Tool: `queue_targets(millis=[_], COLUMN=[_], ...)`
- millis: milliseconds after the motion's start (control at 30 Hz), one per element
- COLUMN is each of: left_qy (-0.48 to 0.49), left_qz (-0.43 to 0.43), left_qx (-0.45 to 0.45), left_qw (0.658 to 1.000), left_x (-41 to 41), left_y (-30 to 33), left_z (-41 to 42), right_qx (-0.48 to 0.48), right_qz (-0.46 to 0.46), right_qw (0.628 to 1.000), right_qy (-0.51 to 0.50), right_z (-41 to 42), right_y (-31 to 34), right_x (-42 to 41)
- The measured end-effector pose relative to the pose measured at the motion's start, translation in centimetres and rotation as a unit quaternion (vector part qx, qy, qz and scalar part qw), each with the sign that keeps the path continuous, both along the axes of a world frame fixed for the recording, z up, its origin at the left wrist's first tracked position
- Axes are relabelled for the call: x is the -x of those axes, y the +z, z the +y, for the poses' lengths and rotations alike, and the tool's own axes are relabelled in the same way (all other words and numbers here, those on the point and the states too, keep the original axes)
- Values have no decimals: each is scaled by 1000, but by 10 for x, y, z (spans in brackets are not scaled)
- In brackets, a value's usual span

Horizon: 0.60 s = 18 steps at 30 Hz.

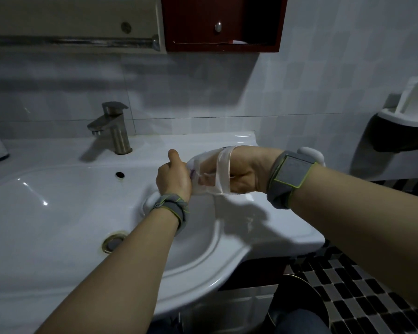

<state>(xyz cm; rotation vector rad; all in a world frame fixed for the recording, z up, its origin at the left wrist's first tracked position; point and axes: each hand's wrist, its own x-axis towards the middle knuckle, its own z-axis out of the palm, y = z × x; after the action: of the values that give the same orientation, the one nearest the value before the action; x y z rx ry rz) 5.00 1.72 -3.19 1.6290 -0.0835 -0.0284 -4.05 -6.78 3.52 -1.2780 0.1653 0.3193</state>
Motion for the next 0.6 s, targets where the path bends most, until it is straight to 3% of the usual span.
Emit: queue_targets(millis=[167,333,433,600], left_qy=[32,39,30,11], left_qz=[-29,-47,-40,67], left_qx=[-53,-81,-82,-10], left_qw=[998,995,995,998], left_x=[-1,11,20,36], left_y=[6,15,29,43], left_z=[1,10,15,23], right_qx=[18,105,84,94], right_qz=[11,-25,-19,-15], right_qw=[1000,994,995,979], right_qy=[-16,13,-44,-178], right_z=[5,7,-1,-33], right_y=[12,25,37,70], right_x=[11,42,65,114])
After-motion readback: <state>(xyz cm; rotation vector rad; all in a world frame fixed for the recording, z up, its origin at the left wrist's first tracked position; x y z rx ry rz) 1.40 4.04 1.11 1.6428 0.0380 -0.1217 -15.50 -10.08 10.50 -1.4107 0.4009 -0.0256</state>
